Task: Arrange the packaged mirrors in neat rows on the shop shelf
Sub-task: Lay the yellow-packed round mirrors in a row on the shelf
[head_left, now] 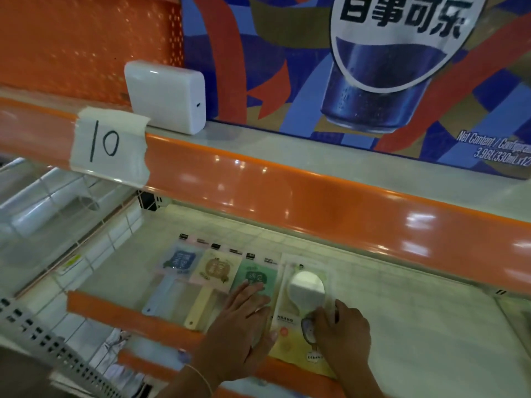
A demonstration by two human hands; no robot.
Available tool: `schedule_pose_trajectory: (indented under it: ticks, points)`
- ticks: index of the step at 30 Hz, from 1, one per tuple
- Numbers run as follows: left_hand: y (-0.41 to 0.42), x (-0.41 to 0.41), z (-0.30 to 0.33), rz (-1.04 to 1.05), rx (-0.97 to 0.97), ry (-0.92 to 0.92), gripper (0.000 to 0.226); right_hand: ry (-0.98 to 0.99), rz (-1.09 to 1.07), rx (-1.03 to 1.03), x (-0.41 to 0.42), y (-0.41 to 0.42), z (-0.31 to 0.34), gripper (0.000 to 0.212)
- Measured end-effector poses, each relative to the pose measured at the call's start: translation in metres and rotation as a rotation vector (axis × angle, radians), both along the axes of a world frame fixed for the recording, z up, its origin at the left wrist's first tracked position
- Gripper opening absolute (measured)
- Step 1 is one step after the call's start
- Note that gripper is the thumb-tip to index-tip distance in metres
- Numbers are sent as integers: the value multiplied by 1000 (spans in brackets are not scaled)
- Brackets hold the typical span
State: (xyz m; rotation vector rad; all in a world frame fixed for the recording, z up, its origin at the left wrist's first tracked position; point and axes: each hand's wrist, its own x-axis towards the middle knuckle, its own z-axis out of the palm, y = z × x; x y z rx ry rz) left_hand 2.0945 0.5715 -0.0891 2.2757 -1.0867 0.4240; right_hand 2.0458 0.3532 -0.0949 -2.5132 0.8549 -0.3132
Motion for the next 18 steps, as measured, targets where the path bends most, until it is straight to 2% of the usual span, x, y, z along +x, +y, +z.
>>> schedule_pose_trajectory:
  ticks: [7, 12, 16, 18]
  points:
    - [0, 1, -4, 10, 103, -15, 39, -65, 66, -57, -5, 3, -2, 24]
    - [0, 1, -5, 9, 109, -12, 37, 36, 51, -95, -4, 4, -2, 46]
    - [0, 1, -6, 8, 111, -21, 37, 26, 47, -91, -5, 5, -1, 51]
    - [0, 0, -5, 6, 102, -24, 35, 46, 49, -64, -6, 6, 1, 48]
